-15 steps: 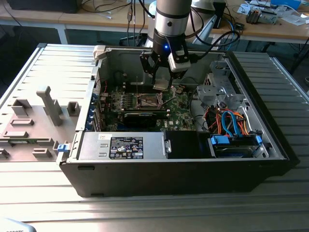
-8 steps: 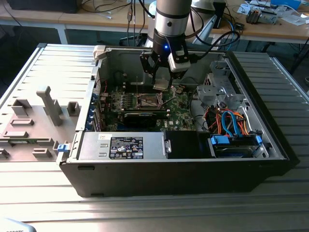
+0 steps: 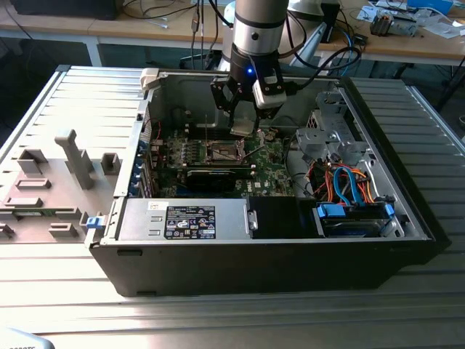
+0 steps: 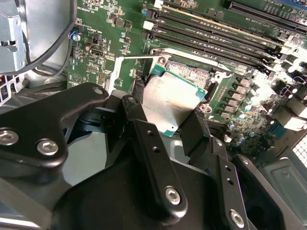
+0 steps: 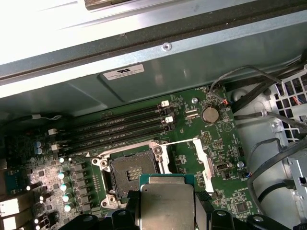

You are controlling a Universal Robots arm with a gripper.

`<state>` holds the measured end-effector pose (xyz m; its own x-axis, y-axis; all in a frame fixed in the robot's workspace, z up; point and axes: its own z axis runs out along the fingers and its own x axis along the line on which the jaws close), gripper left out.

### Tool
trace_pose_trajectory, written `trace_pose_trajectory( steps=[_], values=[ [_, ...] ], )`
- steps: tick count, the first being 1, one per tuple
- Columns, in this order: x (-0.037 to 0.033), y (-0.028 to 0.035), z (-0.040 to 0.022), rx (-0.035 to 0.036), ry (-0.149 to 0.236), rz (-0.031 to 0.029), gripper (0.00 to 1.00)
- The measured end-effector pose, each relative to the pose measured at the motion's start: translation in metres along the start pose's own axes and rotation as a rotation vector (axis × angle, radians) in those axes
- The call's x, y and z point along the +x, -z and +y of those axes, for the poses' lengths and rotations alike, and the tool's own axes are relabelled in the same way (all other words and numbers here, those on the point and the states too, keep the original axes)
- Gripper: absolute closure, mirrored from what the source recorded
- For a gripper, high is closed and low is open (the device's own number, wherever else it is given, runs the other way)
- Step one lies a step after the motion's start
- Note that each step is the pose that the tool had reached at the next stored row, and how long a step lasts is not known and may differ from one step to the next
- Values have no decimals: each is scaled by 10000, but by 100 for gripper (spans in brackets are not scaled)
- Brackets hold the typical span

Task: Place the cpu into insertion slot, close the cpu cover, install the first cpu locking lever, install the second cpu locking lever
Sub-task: 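Place the cpu into insertion slot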

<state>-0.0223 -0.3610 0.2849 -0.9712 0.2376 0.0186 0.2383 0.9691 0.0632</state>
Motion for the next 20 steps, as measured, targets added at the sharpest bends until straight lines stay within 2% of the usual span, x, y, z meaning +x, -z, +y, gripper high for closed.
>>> trace_pose_trajectory(
  steps=[20],
  values=[
    [0, -6, 0, -2, -120, -8, 46]
  ],
)
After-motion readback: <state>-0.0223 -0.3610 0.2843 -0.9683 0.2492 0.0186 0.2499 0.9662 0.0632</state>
